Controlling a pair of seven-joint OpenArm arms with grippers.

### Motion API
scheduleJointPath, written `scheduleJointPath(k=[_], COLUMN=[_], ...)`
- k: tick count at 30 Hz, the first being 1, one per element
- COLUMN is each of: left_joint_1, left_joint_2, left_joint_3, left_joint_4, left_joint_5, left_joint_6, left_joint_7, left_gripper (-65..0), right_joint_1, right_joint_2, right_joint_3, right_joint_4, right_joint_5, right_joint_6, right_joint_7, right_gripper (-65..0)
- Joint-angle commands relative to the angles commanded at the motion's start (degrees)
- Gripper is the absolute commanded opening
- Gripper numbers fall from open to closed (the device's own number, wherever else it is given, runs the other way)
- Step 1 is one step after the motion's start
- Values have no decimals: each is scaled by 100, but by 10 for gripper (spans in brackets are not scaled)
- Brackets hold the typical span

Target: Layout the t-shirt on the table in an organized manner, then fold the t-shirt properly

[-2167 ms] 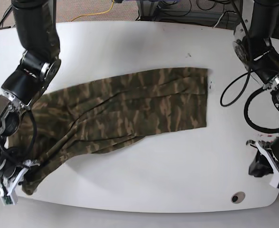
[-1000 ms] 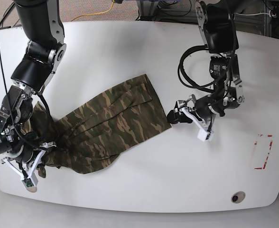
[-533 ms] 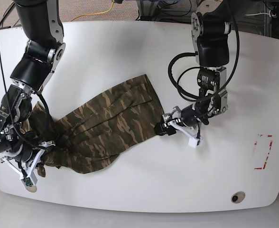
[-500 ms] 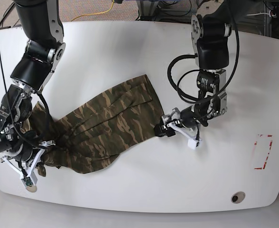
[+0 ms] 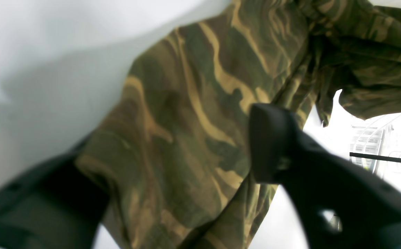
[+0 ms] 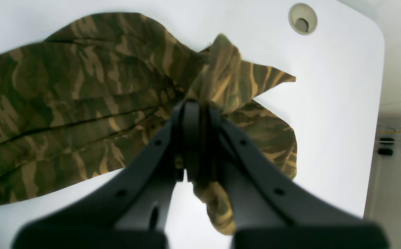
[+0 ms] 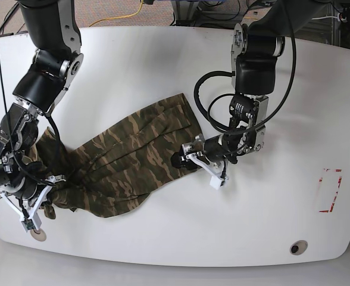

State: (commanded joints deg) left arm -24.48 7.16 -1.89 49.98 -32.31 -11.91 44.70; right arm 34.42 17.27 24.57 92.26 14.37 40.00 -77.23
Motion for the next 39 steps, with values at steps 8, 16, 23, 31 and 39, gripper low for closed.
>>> scheduleJointPath(k=[8,16,23,31,39], left_joint_1=[0,325,475,668,9], left_joint_2=[-26,-53,-466,-1336,-2084], left_joint_3=[0,-246,-255,-281,-299], left_joint_4=[0,1116,2400,3666,4246], left_joint_5=[0,0,9,9,9], left_joint_6=[0,-26,-44,-703,-932], left_joint_7=[-141,-105,440,659,668], left_gripper=[-579,-610,-611,-611,-610], right_joint_1=[-88,-123,-132,-167,193], right_joint_2=[0,-35,-53,-35,-9], right_joint_3=[9,9,9,9,-44], right_joint_4=[9,9,9,-26,-308], right_joint_5=[0,0,0,-62,-62], right_joint_6=[0,0,0,0,0], right_joint_7=[0,0,0,0,457], right_gripper=[-636,-636,-636,-636,-636])
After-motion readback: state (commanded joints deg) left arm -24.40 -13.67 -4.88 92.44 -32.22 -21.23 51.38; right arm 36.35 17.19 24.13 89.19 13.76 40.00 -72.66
